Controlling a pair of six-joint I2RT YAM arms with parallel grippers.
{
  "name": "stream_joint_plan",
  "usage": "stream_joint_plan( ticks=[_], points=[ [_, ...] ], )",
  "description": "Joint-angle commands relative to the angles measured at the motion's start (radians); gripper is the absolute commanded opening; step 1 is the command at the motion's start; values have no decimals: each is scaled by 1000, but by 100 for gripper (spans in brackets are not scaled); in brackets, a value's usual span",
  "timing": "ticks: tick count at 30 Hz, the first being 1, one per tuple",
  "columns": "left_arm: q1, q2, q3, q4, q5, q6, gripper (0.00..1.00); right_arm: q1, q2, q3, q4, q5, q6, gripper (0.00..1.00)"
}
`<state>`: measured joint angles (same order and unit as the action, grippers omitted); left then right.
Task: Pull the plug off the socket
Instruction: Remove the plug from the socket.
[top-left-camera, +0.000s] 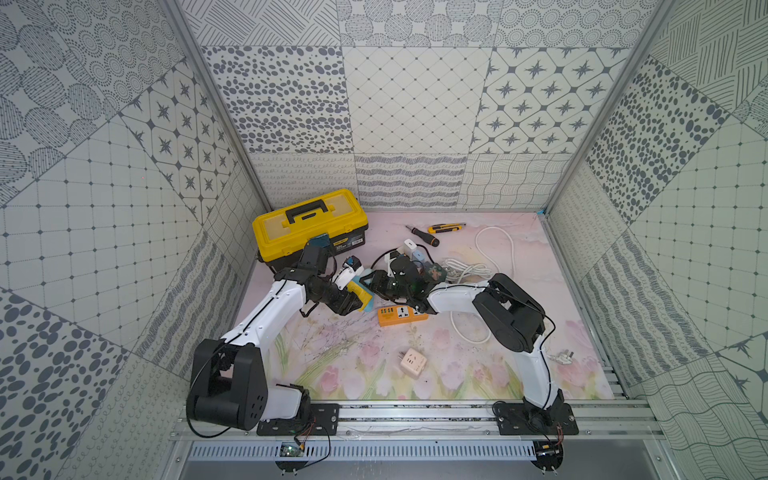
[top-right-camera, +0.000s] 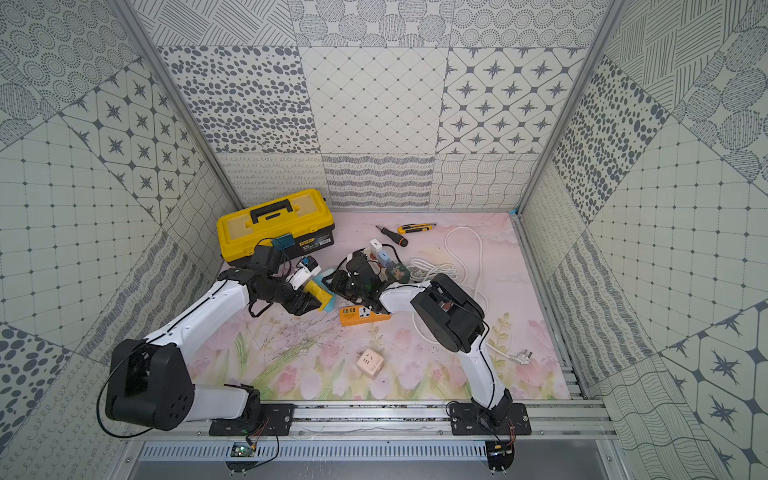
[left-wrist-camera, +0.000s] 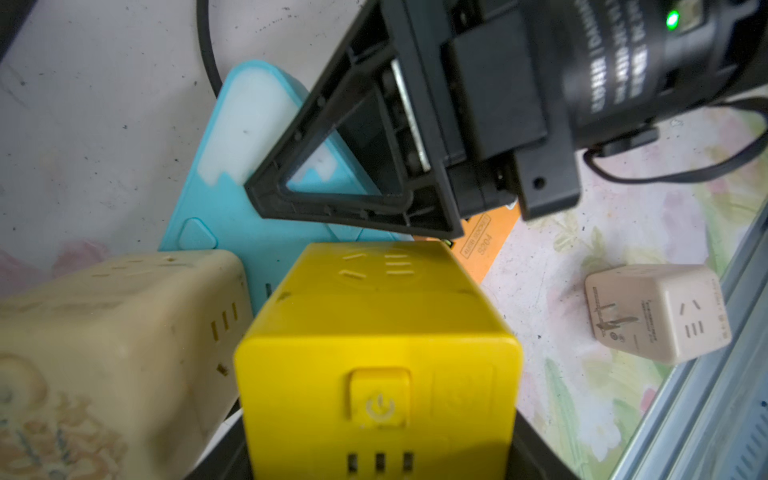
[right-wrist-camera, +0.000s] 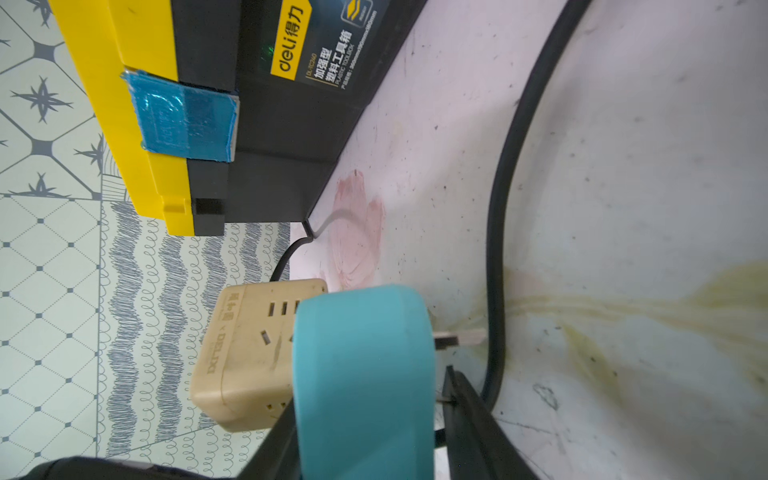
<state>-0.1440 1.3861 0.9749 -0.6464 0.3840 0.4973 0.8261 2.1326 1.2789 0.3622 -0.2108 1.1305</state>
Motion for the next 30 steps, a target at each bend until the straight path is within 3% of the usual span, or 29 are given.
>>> stream_joint_plan(
  ticks=[1, 4, 7, 9, 11, 13, 17, 21, 25, 30],
  points=[
    [-74, 4, 36, -16, -33, 206, 0, -25, 50, -46, -230, 152, -105, 0],
    [-25, 38, 80, -10, 4, 53, 0, -25, 50, -44, -243, 169, -115, 0],
    [81, 25, 77, 63, 250, -139, 0, -25, 51, -49, -249, 179, -111, 0],
    [89, -3, 46, 119, 307, -158, 0, -25, 49, -49, -256, 185, -113, 0],
    [23, -21, 45, 75, 224, -37, 0, -25, 44, -48, -266, 196, -120, 0],
    [-60, -25, 40, 23, 60, 104, 0, -26, 44, -49, -267, 198, -129, 0],
    [-77, 5, 66, -32, -29, 108, 0, -25, 45, -49, -230, 174, -132, 0],
    [-54, -26, 82, 34, -31, -83, 0, -25, 55, -38, -183, 118, -122, 0],
    [-44, -94, 90, 94, -94, -428, 0, -22, 47, -29, -177, 105, -120, 0],
    [-31, -143, 104, -25, -141, -784, 0, -24, 50, -16, -180, 90, -131, 0]
  ],
)
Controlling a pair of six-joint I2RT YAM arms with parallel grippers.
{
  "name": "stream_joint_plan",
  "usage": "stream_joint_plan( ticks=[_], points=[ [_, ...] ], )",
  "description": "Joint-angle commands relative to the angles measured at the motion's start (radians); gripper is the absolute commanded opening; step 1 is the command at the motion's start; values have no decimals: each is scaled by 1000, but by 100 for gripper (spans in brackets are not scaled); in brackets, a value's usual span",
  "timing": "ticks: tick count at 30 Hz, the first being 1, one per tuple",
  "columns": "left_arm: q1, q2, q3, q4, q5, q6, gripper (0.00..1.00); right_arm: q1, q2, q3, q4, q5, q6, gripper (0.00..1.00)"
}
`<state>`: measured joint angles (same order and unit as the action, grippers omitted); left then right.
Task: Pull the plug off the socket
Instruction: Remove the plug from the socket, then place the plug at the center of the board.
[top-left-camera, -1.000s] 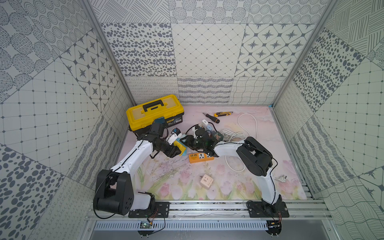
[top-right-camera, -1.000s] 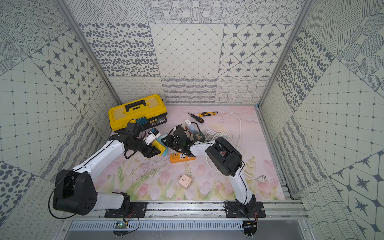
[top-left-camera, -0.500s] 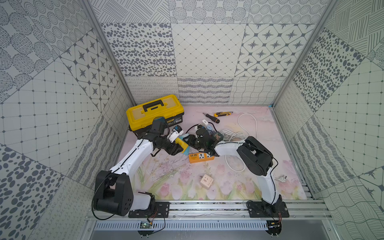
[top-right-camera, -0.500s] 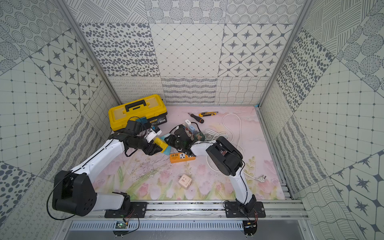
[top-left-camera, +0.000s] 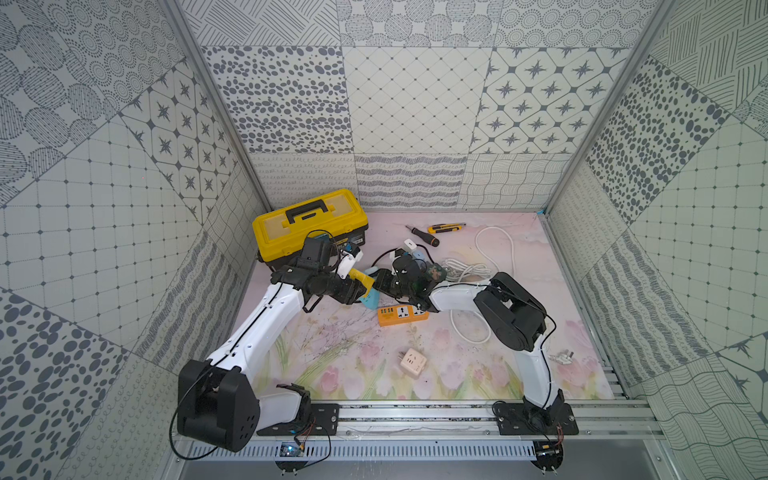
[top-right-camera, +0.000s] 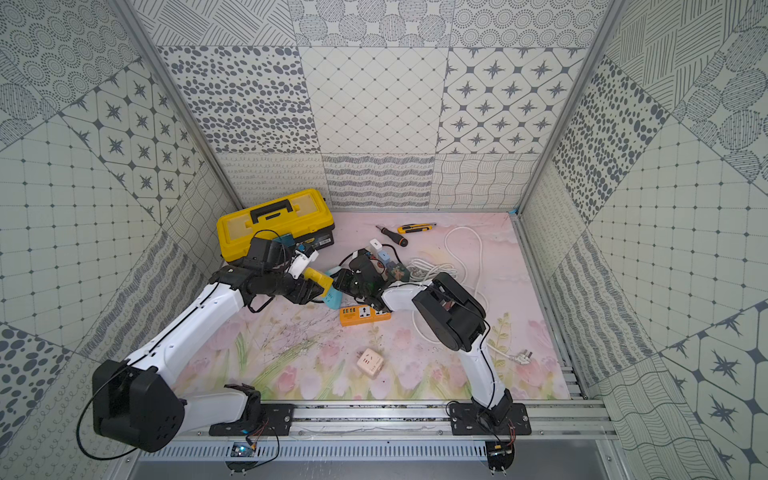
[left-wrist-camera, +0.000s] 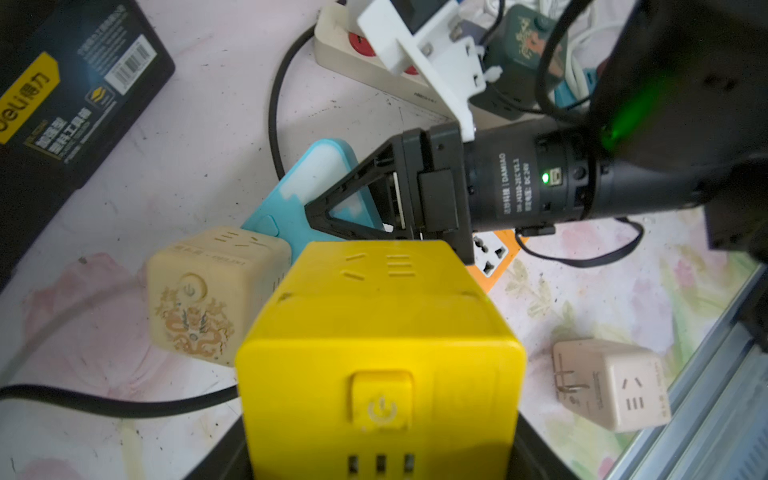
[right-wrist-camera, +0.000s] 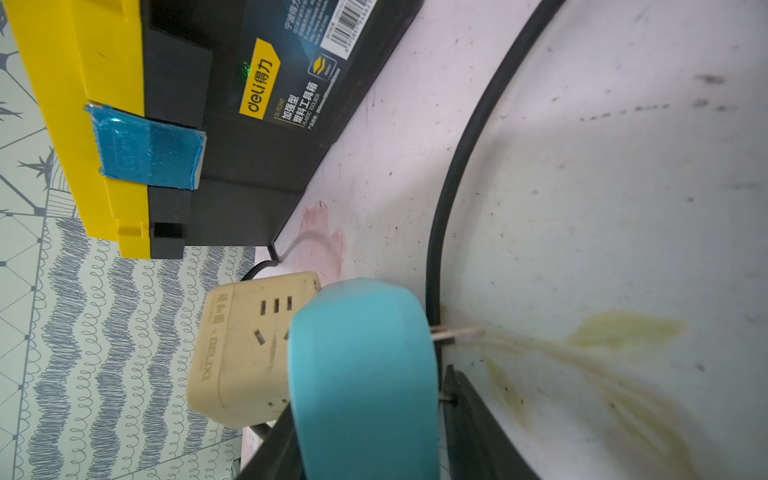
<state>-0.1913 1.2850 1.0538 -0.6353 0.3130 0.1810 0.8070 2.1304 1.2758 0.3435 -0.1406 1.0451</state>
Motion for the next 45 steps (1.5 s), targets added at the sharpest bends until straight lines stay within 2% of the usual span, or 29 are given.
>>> stream_joint_plan(
  ticks=[1, 5, 8, 11, 13, 17, 19, 21, 26, 31, 33, 35, 39, 45],
  points=[
    [29, -46, 30, -72, -56, -523, 0, -5, 53, -12, -162, 18, -46, 0],
    [80, -86, 4, -159, 119, -604, 0, -3, 53, -13, -163, 20, -50, 0],
    [80, -82, -9, -231, 246, -577, 0, -4, 58, -7, -169, 15, -50, 0],
    [78, -59, -32, -311, 293, -557, 0, -4, 57, -6, -171, 14, -53, 0],
    [75, -70, -108, -275, 317, -584, 0, -6, 57, -2, -173, 19, -57, 0],
    [45, -93, -318, -38, 448, -742, 1, -4, 60, 14, -184, 21, -63, 0],
    [-14, -66, -305, -37, 405, -744, 7, -4, 59, 17, -190, 23, -66, 0],
    [-33, -21, -289, -45, 393, -754, 10, -3, 57, 17, -194, 27, -68, 0],
    [-36, 31, -352, 33, 385, -840, 13, -2, 51, 7, -192, 31, -68, 0],
    [-38, 58, -366, 22, 332, -848, 22, -1, 40, -7, -192, 44, -73, 0],
    [-37, 63, -355, 12, 316, -845, 31, 0, 40, -7, -190, 42, -73, 0],
    [-39, 62, -349, 0, 298, -844, 36, 2, 40, -6, -190, 43, -74, 0],
    [-37, 13, -349, -31, 191, -851, 53, 7, 39, -5, -189, 43, -77, 0],
    [-33, -56, -325, -90, 13, -859, 63, 10, 36, -12, -184, 39, -77, 0]
  ],
)
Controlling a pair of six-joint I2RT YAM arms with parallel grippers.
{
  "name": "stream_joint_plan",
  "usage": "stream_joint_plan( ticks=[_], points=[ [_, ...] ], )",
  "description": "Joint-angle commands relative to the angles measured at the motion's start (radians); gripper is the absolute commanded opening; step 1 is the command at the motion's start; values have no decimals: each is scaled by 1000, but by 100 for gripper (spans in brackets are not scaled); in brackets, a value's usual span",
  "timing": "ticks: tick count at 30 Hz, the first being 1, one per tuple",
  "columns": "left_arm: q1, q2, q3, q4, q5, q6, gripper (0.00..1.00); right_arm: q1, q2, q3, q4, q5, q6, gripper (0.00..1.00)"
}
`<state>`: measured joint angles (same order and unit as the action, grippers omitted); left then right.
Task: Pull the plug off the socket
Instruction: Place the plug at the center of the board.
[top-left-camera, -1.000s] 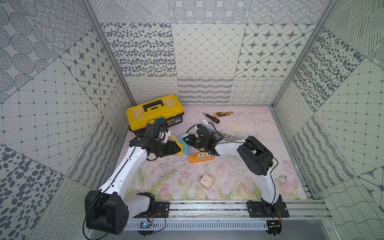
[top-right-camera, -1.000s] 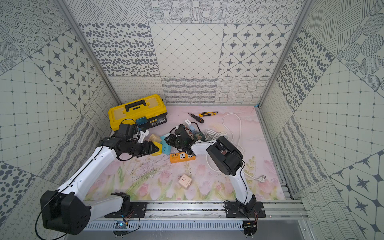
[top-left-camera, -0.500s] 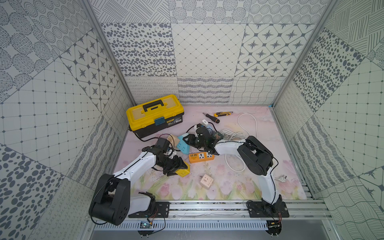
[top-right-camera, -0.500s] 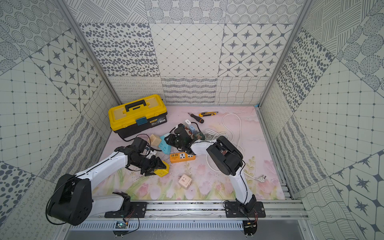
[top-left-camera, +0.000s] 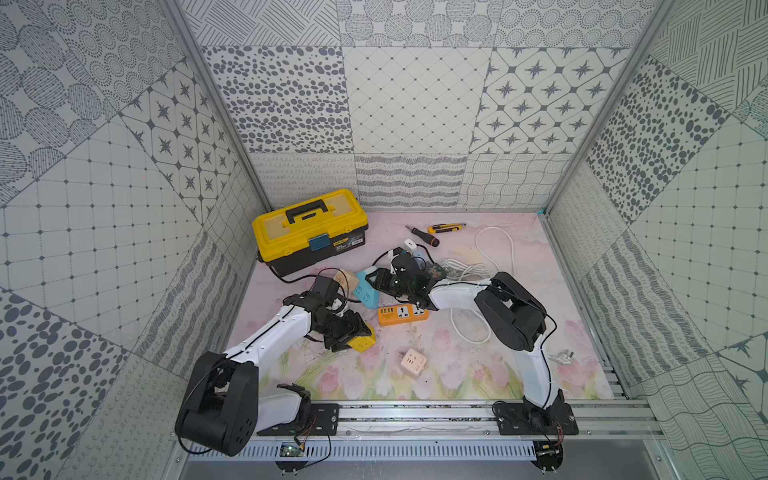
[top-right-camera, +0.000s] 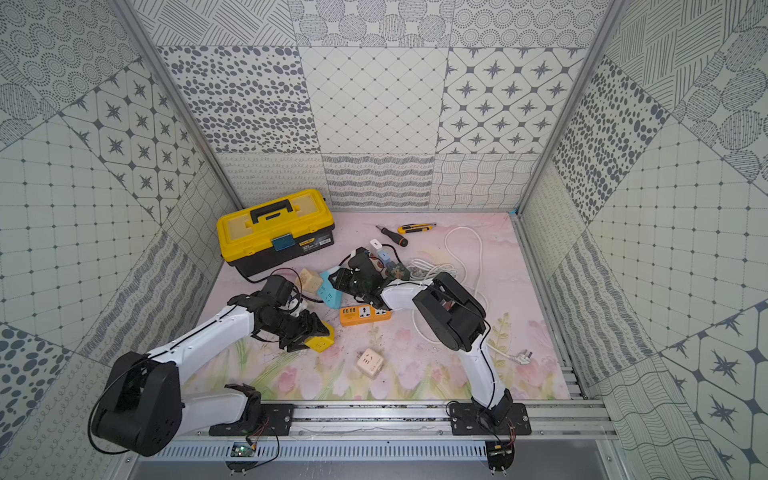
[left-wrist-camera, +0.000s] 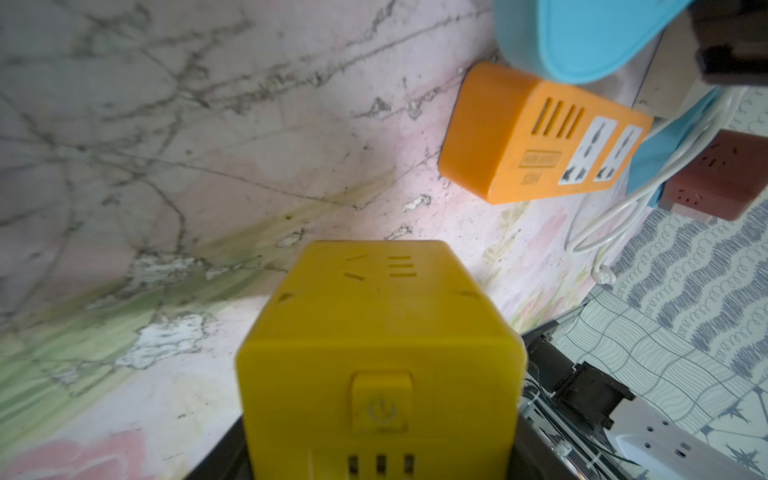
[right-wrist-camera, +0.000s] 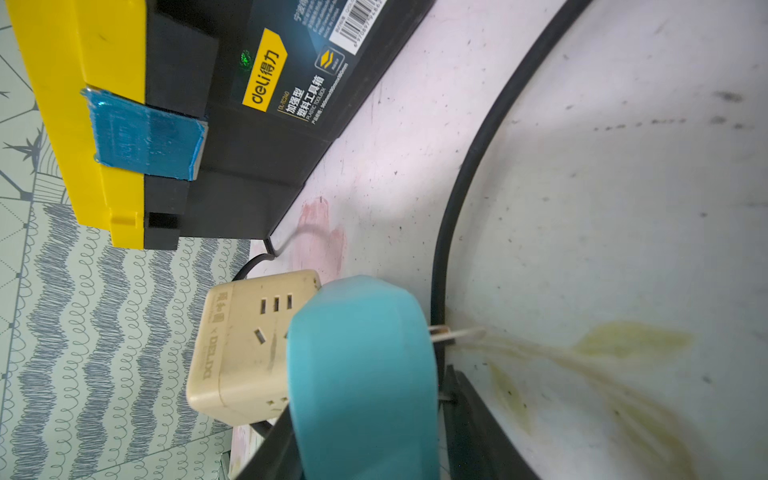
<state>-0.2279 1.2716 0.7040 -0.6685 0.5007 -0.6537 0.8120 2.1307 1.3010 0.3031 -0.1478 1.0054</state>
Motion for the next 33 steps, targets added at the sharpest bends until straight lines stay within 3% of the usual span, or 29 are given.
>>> stream_joint_plan(
  ticks=[1, 6, 11, 23, 28, 30, 33],
  points=[
    [5, -54, 28, -67, -199, -29, 66, 5, 34, -38, -145, 47, -37, 0],
    [11, -99, 28, -91, -262, -50, 74, 5, 31, -43, -141, 52, -37, 0],
    [13, -98, 23, -87, -224, -54, 75, 7, 37, -41, -135, 50, -36, 0],
    [14, -160, 86, -160, -320, -55, 81, 7, 31, -26, -159, 56, -54, 0],
    [12, -153, 174, -205, -430, 16, 91, 8, 40, -17, -158, 46, -51, 0],
    [15, -132, 237, -193, -493, 88, 87, 8, 38, -13, -160, 48, -53, 0],
    [32, -70, 331, -148, -488, 241, 79, 7, 39, -2, -160, 45, -54, 0]
  ],
)
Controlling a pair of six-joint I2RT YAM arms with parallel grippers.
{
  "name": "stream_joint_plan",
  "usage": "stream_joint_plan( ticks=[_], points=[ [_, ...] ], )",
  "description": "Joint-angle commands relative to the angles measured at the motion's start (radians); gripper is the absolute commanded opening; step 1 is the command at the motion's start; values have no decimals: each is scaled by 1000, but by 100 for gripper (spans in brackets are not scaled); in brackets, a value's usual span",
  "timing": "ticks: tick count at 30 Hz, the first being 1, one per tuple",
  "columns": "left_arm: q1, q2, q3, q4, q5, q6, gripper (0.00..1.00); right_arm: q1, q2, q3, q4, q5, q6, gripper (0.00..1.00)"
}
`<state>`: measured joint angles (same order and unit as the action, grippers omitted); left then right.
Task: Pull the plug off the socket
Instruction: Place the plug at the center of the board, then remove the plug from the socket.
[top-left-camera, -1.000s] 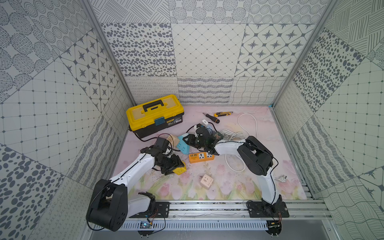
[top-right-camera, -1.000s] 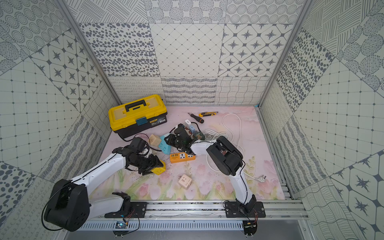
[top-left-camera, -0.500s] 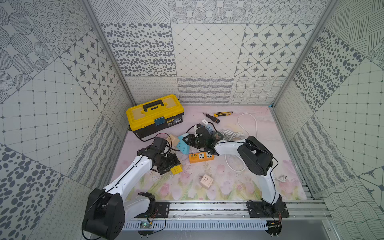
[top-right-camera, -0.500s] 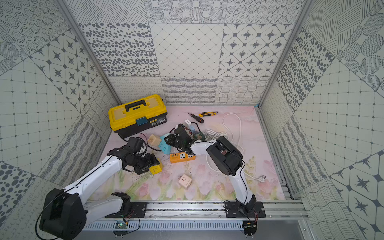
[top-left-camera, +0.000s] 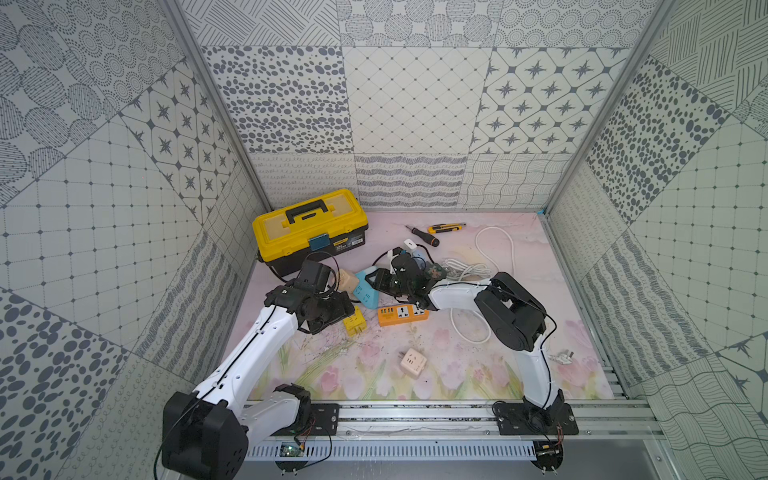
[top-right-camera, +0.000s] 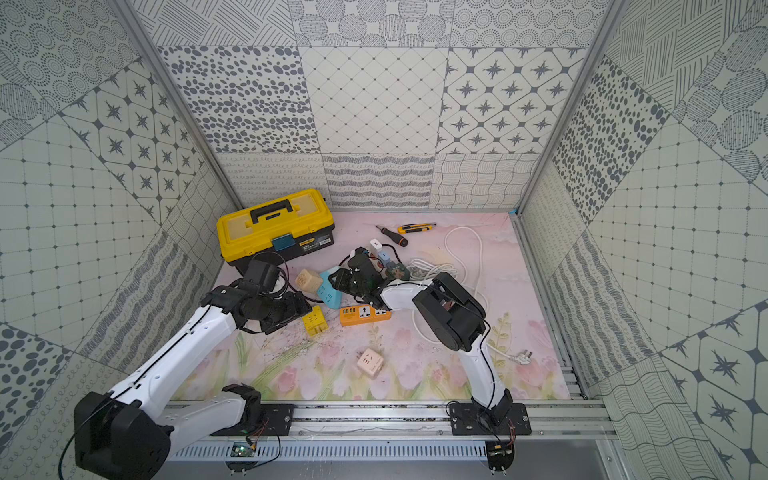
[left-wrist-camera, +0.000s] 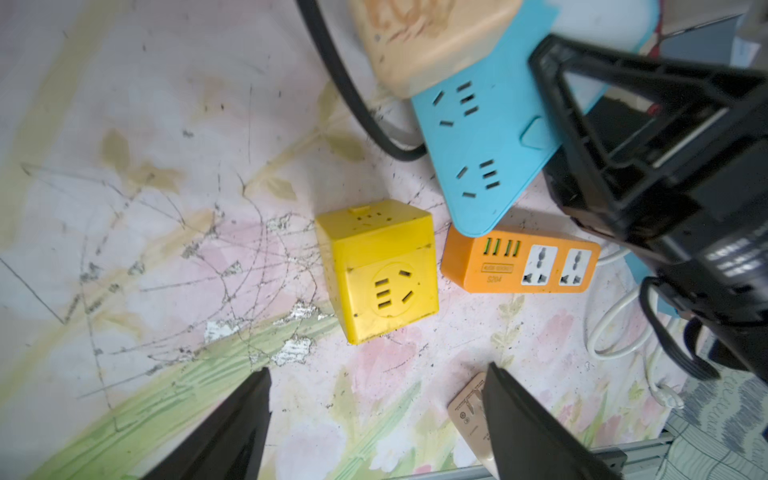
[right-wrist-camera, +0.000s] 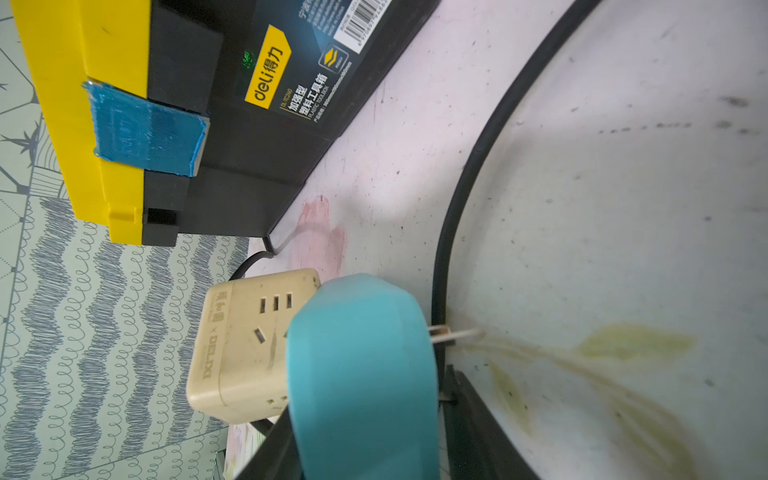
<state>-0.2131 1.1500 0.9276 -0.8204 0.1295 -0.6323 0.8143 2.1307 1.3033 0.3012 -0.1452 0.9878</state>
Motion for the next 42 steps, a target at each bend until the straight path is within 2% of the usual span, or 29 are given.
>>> stream_joint_plan(
  ticks=[1, 4, 6, 8, 12, 15, 17, 20, 27, 30, 37, 42],
  points=[
    [25, 75, 134, 18, -115, 265, 77, 5, 41, 0, -161, 41, -38, 0],
    [60, 178, 206, 52, -98, 421, 72, 5, 42, 4, -159, 35, -38, 0],
    [76, 260, 255, 44, 2, 570, 67, 6, 40, 2, -158, 31, -43, 0],
    [76, 315, 275, 40, 82, 710, 66, 5, 35, -5, -156, 31, -50, 0],
    [82, 340, 243, 154, 181, 924, 67, 4, 26, -19, -145, 33, -62, 0],
    [87, 375, 209, 295, 157, 1049, 74, 3, 32, -19, -140, 19, -63, 0],
    [95, 412, 227, 319, 118, 1134, 81, 1, 37, -20, -136, 4, -61, 0],
    [122, 431, 259, 314, 107, 1234, 85, -1, 38, -20, -143, 3, -62, 0],
    [206, 457, 264, 244, 314, 1327, 83, 0, 47, -8, -152, 6, -66, 0],
    [207, 486, 260, 217, 340, 1362, 83, 0, 45, -8, -158, 7, -70, 0],
    [220, 522, 232, 270, 330, 1337, 83, -1, 37, -18, -169, 19, -81, 0],
    [240, 594, 269, 239, 420, 1322, 83, -1, 30, -25, -165, 20, -84, 0]
  ],
)
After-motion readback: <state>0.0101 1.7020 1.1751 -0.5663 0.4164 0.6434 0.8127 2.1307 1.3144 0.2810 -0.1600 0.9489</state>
